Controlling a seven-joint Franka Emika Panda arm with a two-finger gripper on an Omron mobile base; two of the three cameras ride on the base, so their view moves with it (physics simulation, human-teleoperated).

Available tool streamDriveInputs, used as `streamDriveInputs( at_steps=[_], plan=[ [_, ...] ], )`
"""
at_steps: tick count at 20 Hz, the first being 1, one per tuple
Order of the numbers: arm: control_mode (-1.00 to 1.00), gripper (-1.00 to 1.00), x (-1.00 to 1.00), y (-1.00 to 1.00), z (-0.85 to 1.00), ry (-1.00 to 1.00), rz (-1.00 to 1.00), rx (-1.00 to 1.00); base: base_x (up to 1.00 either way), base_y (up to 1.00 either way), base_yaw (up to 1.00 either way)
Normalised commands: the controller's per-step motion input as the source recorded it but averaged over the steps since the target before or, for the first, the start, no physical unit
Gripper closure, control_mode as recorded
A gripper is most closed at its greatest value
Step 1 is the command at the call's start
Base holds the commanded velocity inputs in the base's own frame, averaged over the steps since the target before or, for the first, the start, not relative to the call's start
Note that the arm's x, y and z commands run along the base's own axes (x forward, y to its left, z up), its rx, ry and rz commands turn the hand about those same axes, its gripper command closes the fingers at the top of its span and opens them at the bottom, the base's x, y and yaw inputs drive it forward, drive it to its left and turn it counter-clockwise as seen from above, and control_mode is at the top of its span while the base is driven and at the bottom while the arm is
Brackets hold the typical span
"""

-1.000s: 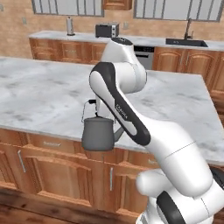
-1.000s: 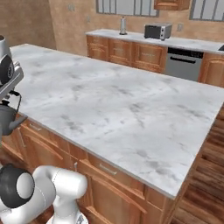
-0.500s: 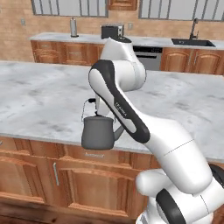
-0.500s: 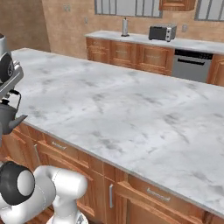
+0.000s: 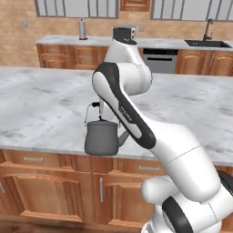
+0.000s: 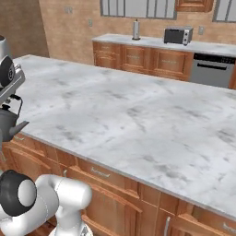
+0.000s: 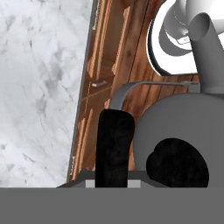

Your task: The kettle is done boiling. Turn off the stove, then wait for 300 timesteps before moving the kettle to the dining table.

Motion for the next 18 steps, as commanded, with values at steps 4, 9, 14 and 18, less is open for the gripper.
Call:
streamDriveInputs(
  at_steps=[4, 9, 14, 18],
  plan=[
    [1.00, 1.00, 0.00, 0.00, 0.00, 0.00, 0.00, 0.00, 0.01, 1.00, -0.15],
    [1.00, 1.00, 0.00, 0.00, 0.00, 0.00, 0.00, 0.00, -0.03, 1.00, -0.14],
    [1.00, 1.00, 0.00, 0.00, 0.00, 0.00, 0.00, 0.00, -0.10, 1.00, -0.13],
    [1.00, 1.00, 0.00, 0.00, 0.00, 0.00, 0.00, 0.00, -0.19, 1.00, -0.12]
  ],
)
